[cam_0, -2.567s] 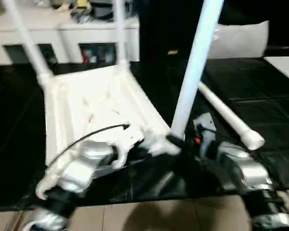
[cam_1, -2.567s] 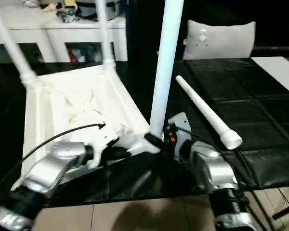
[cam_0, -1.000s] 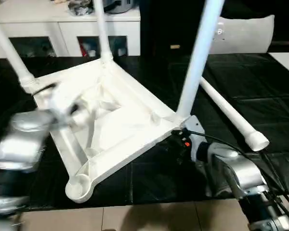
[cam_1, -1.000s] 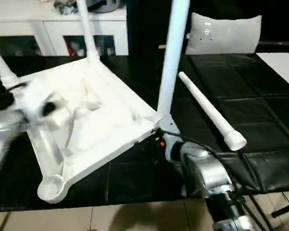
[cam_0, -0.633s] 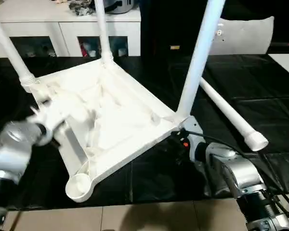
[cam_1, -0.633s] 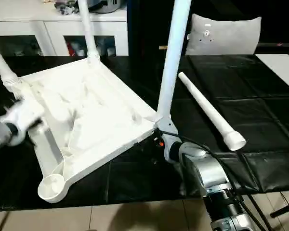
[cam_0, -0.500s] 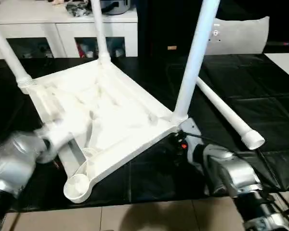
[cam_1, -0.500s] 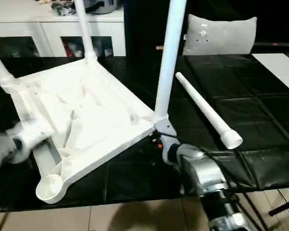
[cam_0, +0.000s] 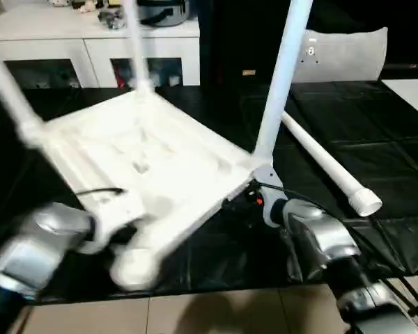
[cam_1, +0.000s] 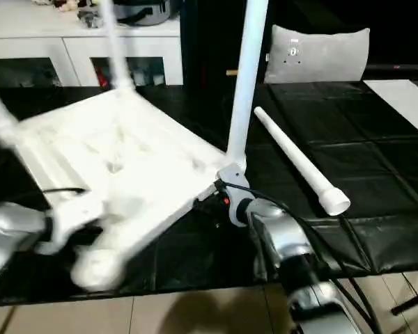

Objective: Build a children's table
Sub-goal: Rotate table base

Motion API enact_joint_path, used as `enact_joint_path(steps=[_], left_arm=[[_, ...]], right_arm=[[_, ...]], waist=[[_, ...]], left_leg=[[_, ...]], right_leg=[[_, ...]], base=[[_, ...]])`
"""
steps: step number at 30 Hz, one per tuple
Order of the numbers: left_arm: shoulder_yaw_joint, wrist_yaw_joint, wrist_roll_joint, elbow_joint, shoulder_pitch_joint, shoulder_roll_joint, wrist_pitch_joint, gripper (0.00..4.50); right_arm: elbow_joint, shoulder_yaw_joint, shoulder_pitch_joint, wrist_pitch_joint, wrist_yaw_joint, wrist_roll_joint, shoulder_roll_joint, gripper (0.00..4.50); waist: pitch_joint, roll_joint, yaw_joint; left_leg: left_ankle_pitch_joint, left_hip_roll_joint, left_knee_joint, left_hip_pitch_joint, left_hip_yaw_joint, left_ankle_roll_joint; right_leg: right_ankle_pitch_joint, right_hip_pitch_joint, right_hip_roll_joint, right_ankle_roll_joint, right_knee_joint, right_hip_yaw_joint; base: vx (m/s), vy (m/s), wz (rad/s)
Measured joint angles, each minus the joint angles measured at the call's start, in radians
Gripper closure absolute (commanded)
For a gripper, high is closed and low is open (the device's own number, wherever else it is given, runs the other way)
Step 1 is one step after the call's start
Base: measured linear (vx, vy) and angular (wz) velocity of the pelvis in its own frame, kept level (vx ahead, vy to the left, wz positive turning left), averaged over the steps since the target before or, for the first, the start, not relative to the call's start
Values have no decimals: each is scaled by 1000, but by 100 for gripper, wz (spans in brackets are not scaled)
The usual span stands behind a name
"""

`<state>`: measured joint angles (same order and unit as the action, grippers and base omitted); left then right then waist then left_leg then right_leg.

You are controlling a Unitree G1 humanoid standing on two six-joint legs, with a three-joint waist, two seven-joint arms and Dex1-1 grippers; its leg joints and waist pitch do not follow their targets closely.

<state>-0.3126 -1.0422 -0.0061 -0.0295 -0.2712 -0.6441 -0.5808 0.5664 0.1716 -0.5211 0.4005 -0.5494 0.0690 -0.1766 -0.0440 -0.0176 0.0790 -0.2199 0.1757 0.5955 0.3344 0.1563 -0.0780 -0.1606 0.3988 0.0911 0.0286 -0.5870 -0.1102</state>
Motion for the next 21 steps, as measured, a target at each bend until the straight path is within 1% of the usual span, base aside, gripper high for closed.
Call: enact_joint_path(steps=[4,6,8,9,11,15,17,19,20,21], left_arm=[[-35,-3,-4,44,-45,77,42,445],[-35,19,-2,98,-80,144,57,445],[-35,43,0,124,-96,184,78,445],[-30,77,1,145,-103,222,94,445],[-27,126,4,182,-121,265,114,445],[-14,251,20,270,-153,372,181,445],[-3,263,12,277,-151,399,197,445],[4,261,-11,275,-150,431,207,445],[2,243,-24,265,-148,422,207,416],[-8,213,-39,239,-144,414,209,416]], right_arm=[[28,-22,-26,-18,29,-2,1,0],[39,-36,-33,-39,48,-7,3,0],[44,-44,-34,-53,55,-13,5,0],[46,-49,-34,-60,66,-21,2,0],[46,-58,-34,-64,81,-23,0,0],[41,-98,-35,-66,107,-19,-21,0],[38,-112,-38,-64,119,-19,-36,0],[36,-127,-55,-59,141,-21,-49,0],[35,-128,-70,-56,154,-23,-56,0],[32,-131,-93,-53,166,-24,-69,0]], waist=[[0,1,-15],[0,1,-18],[0,1,-21],[0,0,-20],[0,0,-18],[0,-1,-14],[0,-1,-10],[-1,-2,-1],[-1,-2,1],[0,-2,3]], left_leg=[[0,0,0,1,1,0],[0,0,0,1,1,0],[0,1,0,1,1,0],[0,0,0,1,1,0],[0,0,0,1,1,0],[0,0,0,1,1,0],[0,0,0,4,1,0],[0,0,0,10,1,0],[0,0,1,13,1,0],[1,0,2,17,1,2]], right_leg=[[0,3,0,0,-4,1],[-2,4,0,0,-6,1],[-2,4,-1,-1,-6,1],[-2,4,0,-1,-6,1],[-2,4,0,-1,-6,1],[-2,4,0,-1,-6,1],[-2,5,0,-1,-5,0],[-1,10,0,1,-6,0],[2,13,0,5,-7,0],[2,18,0,6,-8,0]], base=[[0,0,0],[0,0,0],[0,0,0],[0,0,0],[0,0,0],[0,0,0],[0,0,0],[0,0,0],[0,0,0],[0,0,0]])
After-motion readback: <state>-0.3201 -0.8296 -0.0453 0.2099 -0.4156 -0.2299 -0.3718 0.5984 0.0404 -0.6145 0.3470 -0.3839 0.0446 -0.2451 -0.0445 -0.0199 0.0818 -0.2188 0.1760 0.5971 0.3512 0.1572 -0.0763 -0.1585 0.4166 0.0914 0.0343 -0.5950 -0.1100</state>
